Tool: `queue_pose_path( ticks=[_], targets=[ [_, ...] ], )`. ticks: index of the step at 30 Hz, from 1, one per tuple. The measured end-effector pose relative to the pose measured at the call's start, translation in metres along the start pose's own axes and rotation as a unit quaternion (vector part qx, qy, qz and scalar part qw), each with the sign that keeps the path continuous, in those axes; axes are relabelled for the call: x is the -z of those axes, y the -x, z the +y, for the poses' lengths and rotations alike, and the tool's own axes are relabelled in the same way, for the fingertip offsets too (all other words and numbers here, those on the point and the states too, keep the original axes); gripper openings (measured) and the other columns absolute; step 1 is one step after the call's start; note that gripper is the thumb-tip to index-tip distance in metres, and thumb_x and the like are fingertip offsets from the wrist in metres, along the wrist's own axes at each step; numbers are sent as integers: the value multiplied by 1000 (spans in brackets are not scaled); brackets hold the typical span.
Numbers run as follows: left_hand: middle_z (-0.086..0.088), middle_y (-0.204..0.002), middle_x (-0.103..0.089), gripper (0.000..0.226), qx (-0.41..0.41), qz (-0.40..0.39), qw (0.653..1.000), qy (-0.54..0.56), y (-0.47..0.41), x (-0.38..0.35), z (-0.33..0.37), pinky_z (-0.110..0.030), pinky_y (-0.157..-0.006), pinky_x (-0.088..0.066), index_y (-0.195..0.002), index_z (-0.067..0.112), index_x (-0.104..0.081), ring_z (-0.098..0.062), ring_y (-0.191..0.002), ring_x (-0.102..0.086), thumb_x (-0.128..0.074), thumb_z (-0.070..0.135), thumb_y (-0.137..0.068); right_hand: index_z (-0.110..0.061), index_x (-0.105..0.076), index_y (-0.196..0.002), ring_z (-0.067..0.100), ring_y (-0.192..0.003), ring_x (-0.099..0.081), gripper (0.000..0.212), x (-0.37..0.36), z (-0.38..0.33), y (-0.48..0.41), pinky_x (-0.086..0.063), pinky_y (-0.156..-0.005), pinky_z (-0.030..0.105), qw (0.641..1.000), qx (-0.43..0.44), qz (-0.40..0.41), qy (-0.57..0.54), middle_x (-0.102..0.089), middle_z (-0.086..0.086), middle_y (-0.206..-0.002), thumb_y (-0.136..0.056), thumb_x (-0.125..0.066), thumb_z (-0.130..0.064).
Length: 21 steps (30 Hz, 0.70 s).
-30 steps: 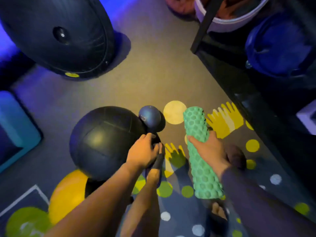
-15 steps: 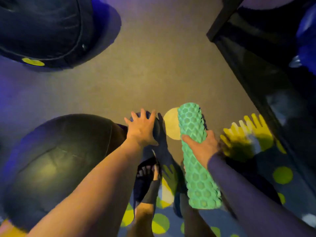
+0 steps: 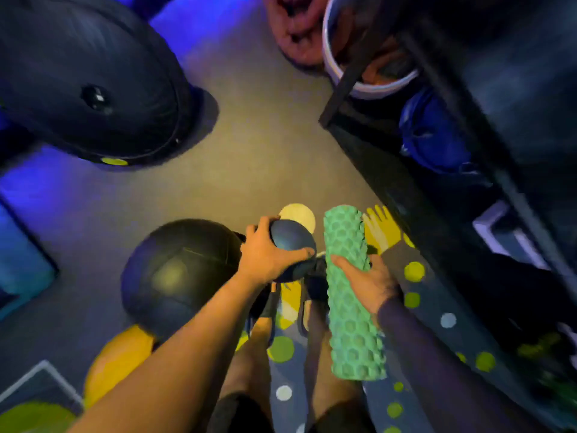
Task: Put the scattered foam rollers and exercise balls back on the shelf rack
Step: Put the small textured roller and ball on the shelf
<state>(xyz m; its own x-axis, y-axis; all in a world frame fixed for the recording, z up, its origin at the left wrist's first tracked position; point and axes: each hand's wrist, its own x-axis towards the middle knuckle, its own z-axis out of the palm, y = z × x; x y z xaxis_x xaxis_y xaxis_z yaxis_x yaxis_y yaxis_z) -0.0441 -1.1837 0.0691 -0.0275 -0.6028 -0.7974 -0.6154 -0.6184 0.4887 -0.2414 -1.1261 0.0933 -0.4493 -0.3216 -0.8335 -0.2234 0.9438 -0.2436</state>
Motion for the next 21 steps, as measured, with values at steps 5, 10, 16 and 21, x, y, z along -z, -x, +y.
queue_pose_path(
  ticks=[5, 10, 16, 21],
  targets=[
    [2, -126, -60, 98, 8, 58, 969, 240, 174, 79, 98, -50, -97, -55, -124, 34, -54, -24, -113, -63, -89, 71, -40, -22, -65, -113, 21, -97, -68, 62, 101, -85, 190, -52, -81, 34, 997, 70, 19, -22, -71, -4, -104, -70, -79, -64],
    [-9, -125, -69, 91, -59, 46, 915, 396, 299, 149, 174, -46, -93, -58, -120, 28, -63, -29, -112, -68, -88, 59, -37, -26, -68, -104, 17, -96, -72, 63, 184, -128, 341, -57, -92, 43, 983, 142, 17, -117, -76, -7, -102, -60, -76, -70],
    [-8, -124, -73, 88, -191, -64, 856, 476, 378, 176, 257, -39, -69, -60, -135, 21, -61, -25, -105, -72, -84, 49, -55, -16, -70, -113, 22, -88, -77, 71, 268, -137, 438, -62, -86, 45, 945, 195, -37, -261, -79, 3, -96, -61, -87, -61],
    [-14, -139, -65, 93, -276, -112, 840, 454, 418, 152, 330, -54, -102, -53, -147, 18, -52, -34, -128, -61, -85, 47, -65, -11, -67, -120, 24, -86, -77, 58, 346, -110, 495, -63, -78, 38, 899, 222, -23, -376, -79, 9, -97, -78, -82, -49]
  ],
)
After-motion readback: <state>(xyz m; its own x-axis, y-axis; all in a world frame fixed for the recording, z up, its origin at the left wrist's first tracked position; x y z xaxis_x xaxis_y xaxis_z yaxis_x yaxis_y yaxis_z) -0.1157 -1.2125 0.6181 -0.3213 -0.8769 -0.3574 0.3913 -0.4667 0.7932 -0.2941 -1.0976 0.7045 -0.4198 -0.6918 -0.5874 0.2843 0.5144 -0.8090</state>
